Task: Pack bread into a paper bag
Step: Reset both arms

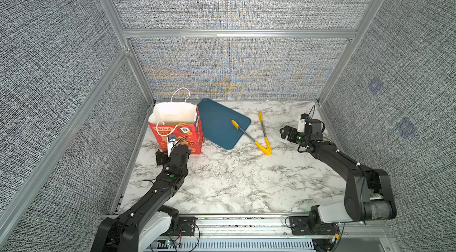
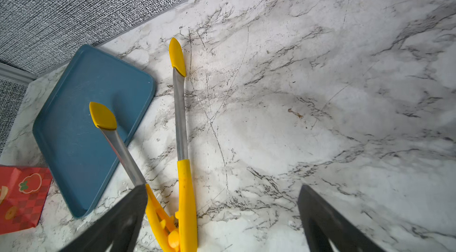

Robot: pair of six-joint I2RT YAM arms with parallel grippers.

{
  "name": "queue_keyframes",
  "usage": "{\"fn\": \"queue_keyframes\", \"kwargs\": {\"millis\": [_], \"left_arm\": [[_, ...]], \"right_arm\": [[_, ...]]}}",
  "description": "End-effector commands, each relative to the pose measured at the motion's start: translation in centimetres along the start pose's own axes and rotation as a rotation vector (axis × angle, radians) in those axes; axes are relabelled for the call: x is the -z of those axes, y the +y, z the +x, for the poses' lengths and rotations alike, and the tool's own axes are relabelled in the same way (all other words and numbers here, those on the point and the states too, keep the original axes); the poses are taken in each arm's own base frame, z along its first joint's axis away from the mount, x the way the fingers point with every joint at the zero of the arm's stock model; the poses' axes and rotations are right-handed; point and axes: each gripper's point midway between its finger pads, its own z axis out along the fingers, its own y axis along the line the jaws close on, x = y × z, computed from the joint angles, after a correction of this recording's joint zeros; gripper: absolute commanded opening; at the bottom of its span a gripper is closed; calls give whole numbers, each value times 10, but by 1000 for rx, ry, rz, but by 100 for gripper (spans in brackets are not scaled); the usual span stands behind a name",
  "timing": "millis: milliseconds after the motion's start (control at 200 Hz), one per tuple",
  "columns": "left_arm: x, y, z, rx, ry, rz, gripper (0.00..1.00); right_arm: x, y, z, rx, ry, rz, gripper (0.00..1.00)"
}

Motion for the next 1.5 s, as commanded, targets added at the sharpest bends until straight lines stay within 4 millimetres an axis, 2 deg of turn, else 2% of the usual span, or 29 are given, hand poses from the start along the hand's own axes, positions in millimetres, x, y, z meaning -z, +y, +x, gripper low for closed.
{"fn": "queue_keyframes", "kwargs": {"millis": [0,175,330,435,756,816,826,861,961,1141,1226,1356,1497], "left_arm": [[-5,-10,-28,52,-109,56,99],[-28,-19,-29,32,-140,54,99],[-51,-37,-24,-16,-126,70,100],[-61,-42,-20,1,-145,64,100],[-61,-41,-19,-10,-130,78,100],[-57,-40,-18,-2,-144,82,100],[-57,-39,-18,1,-147,82,100],[-57,-39,-18,2,-149,82,100],[-62,-43,-17,-9,-122,88,100],[-59,-42,-17,-10,-136,95,98],[-57,-43,-17,-8,-148,98,100],[-62,-46,-17,-18,-120,102,100],[-76,-44,-16,-1,-54,114,100]], "right_arm": [[-1,-1,-4,19,-19,1,98],[-5,-7,-3,16,-9,12,98],[-5,-12,-4,19,-17,28,98],[-8,-18,-5,27,-15,40,98],[-20,-31,-2,67,-17,65,98],[-18,-30,-9,79,-44,63,98],[-19,-34,0,78,-27,71,98],[-18,-39,3,81,-34,85,97],[-15,-50,-4,64,-97,97,97],[-10,-67,-15,23,-185,126,98],[1,-75,-22,45,-244,175,98],[38,-82,-35,83,-455,236,98],[60,-86,-27,163,-574,270,98]]}}
